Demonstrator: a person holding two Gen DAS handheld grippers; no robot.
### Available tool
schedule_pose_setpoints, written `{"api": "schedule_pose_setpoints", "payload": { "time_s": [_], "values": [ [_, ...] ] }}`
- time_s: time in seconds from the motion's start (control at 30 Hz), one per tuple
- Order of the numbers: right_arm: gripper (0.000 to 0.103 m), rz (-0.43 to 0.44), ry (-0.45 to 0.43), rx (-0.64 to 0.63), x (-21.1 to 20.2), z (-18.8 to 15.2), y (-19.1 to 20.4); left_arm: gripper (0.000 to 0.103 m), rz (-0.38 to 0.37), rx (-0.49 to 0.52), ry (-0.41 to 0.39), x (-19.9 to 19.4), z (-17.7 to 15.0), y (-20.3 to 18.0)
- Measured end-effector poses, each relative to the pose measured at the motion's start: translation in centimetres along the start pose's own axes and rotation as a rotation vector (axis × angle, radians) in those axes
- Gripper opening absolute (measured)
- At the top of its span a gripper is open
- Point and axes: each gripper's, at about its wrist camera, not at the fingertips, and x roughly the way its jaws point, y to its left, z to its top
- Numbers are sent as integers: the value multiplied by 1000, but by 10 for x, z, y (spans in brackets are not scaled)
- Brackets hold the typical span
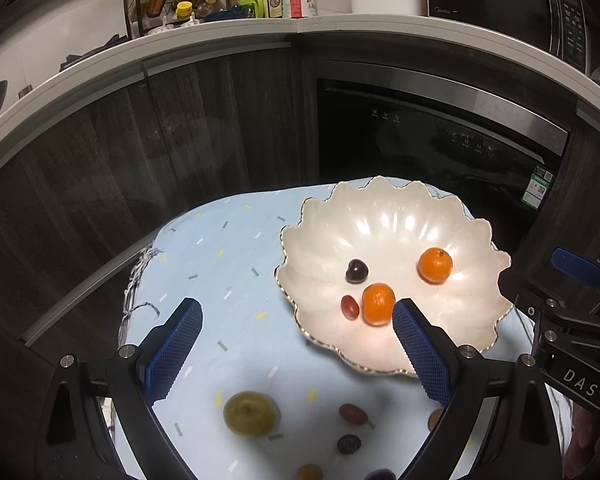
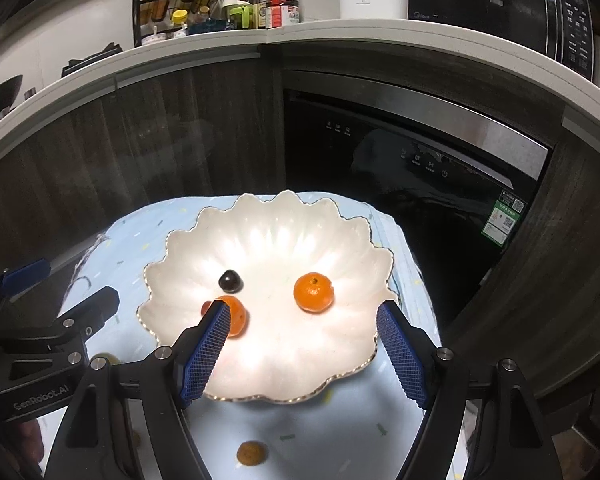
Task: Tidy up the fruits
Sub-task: 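Withdraw both open tools from the bowl toward the remaining fruits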
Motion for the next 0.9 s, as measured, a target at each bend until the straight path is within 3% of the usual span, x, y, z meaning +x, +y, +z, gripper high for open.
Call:
{"api": "schedule_pose_setpoints", "payload": {
  "time_s": [0.9],
  "values": [
    [76,50,9,-78,-18,-57,10,97,16,-14,29,-23,-74,-6]
  ]
}}
